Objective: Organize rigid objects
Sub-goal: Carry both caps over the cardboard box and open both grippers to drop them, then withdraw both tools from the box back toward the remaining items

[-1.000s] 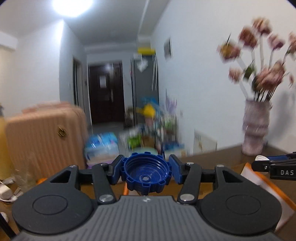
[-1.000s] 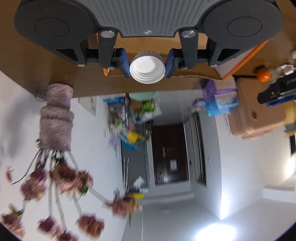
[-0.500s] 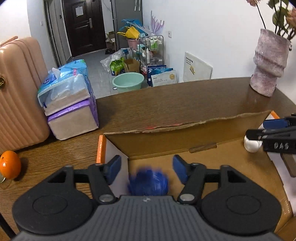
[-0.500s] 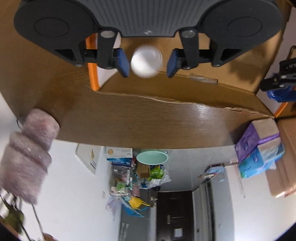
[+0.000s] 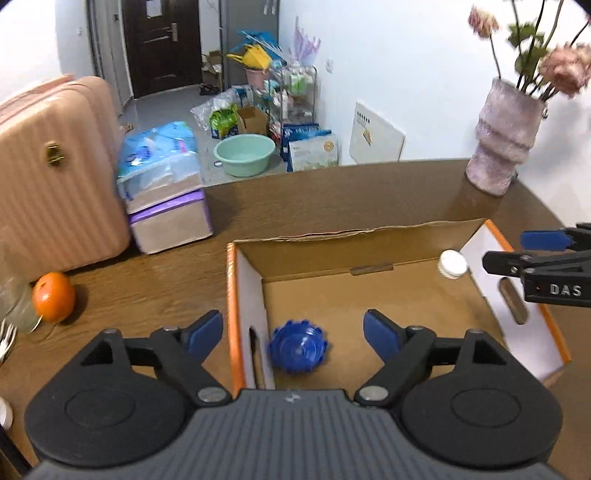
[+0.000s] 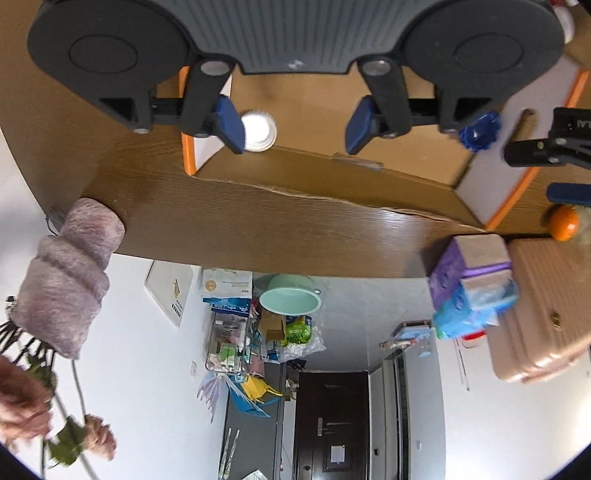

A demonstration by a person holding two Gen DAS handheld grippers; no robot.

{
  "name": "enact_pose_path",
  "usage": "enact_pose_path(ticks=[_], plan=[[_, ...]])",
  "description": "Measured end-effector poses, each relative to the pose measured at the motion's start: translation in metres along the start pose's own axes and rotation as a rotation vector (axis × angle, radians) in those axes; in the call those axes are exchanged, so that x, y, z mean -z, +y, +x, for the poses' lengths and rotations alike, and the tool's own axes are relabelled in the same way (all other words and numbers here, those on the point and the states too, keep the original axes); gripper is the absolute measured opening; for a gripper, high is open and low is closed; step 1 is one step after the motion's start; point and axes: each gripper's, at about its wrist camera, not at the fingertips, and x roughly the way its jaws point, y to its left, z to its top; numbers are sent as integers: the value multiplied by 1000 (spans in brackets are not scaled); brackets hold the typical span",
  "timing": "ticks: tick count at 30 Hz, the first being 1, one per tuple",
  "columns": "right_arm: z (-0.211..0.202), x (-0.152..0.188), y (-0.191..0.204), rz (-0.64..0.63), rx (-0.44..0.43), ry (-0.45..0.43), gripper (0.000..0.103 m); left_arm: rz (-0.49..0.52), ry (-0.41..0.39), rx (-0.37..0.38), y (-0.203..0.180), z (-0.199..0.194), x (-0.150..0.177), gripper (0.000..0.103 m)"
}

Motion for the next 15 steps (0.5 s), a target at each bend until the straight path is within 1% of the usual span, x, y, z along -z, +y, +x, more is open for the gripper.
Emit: enact_pose_path(ticks=[2, 4, 6, 9, 12, 15], plan=[[-24, 6, 1, 4, -14, -24, 69, -7, -13, 11, 2, -19, 10, 91], [-46, 16, 3, 6, -31, -34, 74, -6, -24, 9, 2, -38, 22, 92], [-65, 26, 5, 8, -36, -46, 74, -12, -45, 6, 1, -59, 33, 96], [-92, 41, 6, 33, -42, -59, 79, -13, -77, 4, -1, -89, 49, 99], [-117, 56, 12, 32, -49, -77, 79, -5, -149, -2, -6, -119, 65, 102], [-142, 73, 21, 26, -62, -115, 79, 10, -227, -5, -12, -148, 82, 103]])
